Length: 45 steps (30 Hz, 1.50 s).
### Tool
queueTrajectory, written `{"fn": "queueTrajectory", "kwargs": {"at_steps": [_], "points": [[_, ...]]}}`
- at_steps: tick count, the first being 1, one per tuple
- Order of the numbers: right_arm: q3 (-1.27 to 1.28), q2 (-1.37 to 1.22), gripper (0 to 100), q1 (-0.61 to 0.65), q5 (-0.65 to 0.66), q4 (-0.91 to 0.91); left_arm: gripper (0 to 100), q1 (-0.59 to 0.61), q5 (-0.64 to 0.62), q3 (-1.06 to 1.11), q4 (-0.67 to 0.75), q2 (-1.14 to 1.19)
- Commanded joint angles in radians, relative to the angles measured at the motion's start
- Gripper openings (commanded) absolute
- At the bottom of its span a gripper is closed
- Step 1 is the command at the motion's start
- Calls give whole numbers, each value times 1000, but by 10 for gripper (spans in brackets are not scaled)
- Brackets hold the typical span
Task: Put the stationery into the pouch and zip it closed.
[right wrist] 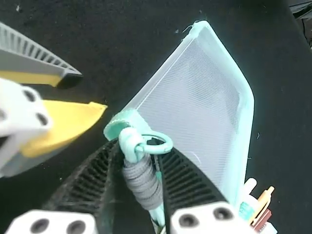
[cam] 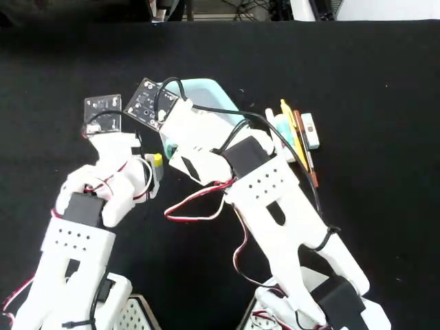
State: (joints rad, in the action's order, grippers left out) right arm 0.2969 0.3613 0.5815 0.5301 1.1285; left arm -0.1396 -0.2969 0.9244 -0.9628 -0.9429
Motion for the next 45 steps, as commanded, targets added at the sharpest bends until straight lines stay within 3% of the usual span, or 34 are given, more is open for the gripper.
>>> {"fn": "queueTrajectory", "kwargs": {"at_steps": [1,12,17,22,29,38,45], "points": [[-47,4,12,-15,9,-15,149,21,-12,33,112,2],[-45,4,12,-15,9,-15,149,24,-14,19,132,-5],[-42,1,12,-15,9,-15,149,18,-15,-25,26,-118],[-42,-2,12,-15,9,-15,150,8,-31,18,21,-250],[-41,2,12,-34,9,-15,238,-50,-46,196,195,-327],[-41,4,12,-32,9,-14,216,-45,-44,237,249,-325],[-48,4,12,-32,9,12,217,-44,-11,358,414,-324]]}}
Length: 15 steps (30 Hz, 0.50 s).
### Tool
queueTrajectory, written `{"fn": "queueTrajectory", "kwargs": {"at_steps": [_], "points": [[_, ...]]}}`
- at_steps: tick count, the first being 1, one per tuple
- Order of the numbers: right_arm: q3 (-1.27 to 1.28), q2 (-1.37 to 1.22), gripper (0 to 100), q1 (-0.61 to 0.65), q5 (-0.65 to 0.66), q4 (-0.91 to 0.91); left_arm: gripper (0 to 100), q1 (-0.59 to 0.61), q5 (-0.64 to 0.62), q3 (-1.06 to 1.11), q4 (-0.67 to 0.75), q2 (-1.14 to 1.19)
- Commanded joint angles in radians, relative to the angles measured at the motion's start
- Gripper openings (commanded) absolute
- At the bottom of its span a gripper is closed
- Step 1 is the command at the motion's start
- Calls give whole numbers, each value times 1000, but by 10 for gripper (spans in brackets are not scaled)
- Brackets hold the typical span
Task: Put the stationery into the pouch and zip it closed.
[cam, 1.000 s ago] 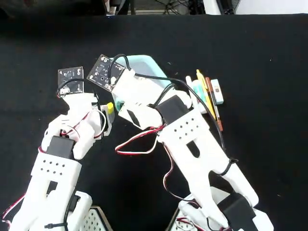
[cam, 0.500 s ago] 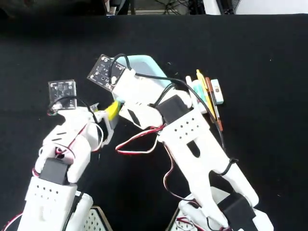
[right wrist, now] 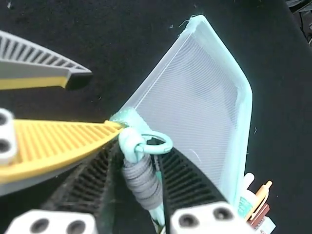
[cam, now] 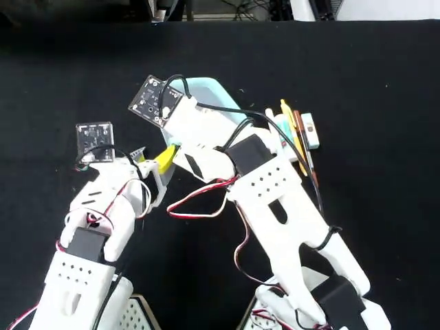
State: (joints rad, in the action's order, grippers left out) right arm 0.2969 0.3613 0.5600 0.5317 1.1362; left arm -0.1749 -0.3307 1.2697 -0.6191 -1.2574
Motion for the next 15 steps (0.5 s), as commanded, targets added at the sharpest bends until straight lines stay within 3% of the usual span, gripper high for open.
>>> {"fn": "queueTrajectory", "kwargs": {"at_steps": [1,12,15], "points": [[-48,4,12,-11,8,5,216,-7,35,19,81,-9],[-50,4,12,-8,9,17,209,50,48,36,123,-8],[-53,4,12,23,9,29,127,61,46,36,126,-8]]}}
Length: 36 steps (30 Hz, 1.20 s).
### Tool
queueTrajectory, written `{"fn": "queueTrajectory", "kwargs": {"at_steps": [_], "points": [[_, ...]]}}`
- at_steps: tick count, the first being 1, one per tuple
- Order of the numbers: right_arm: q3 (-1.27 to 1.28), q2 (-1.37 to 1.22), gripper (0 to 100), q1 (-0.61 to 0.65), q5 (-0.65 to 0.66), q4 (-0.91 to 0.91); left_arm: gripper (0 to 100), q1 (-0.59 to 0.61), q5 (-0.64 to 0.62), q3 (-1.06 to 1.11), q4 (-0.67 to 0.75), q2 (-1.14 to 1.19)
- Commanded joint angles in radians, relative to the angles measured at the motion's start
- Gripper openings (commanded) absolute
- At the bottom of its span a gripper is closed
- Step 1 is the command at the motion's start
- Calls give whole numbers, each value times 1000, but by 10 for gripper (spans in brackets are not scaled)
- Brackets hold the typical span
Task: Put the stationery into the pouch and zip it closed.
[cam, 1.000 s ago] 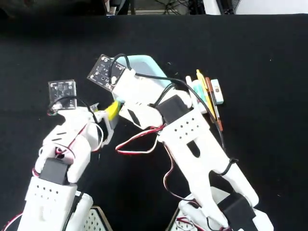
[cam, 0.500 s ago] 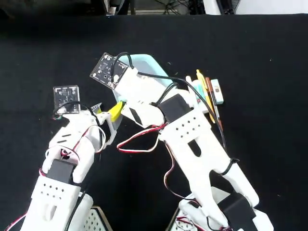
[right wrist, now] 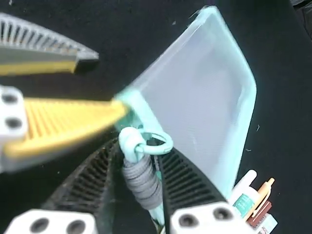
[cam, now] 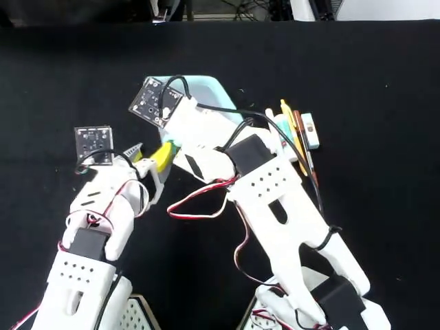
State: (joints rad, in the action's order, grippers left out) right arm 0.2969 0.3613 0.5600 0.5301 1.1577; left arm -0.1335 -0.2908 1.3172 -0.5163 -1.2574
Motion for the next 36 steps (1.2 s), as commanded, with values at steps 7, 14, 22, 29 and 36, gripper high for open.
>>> {"fn": "queueTrajectory", "kwargs": {"at_steps": [7,14,22,29,36], "points": [[-71,4,12,69,11,49,76,18,8,-12,14,-17],[-145,27,12,71,9,161,30,18,9,-180,-190,-18],[-160,278,12,69,11,199,30,30,97,-535,-479,-11],[-94,318,12,69,11,129,30,47,198,-562,-489,-17],[8,306,12,68,11,41,30,47,198,-493,-420,-9]]}}
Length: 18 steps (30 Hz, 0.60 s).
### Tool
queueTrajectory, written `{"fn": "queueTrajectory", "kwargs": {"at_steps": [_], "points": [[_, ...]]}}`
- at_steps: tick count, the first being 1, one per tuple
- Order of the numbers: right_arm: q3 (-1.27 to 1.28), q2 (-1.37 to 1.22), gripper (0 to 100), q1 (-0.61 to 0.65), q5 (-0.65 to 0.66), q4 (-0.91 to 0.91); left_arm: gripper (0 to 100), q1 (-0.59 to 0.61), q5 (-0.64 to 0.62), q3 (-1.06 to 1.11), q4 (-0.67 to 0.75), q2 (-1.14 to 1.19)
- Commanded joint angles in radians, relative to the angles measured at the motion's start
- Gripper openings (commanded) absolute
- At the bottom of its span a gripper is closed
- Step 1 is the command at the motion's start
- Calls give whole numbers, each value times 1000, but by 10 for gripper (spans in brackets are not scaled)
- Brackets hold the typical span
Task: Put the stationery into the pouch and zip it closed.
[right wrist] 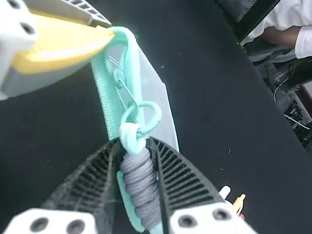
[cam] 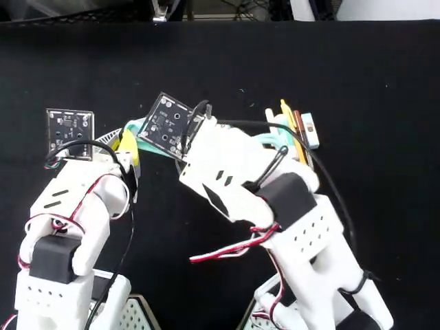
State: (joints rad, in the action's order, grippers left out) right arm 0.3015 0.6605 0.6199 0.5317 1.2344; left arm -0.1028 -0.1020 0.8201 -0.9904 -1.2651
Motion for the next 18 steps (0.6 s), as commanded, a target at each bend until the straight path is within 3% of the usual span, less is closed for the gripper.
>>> {"fn": "queueTrajectory", "kwargs": {"at_steps": [1,6,13,18], "points": [[7,8,12,8,9,-31,30,16,9,19,69,-2],[10,54,12,-31,51,75,30,27,9,62,84,-3],[21,254,12,-181,97,166,30,120,9,111,86,-9],[168,314,12,-196,114,143,30,119,9,168,92,-9]]}}
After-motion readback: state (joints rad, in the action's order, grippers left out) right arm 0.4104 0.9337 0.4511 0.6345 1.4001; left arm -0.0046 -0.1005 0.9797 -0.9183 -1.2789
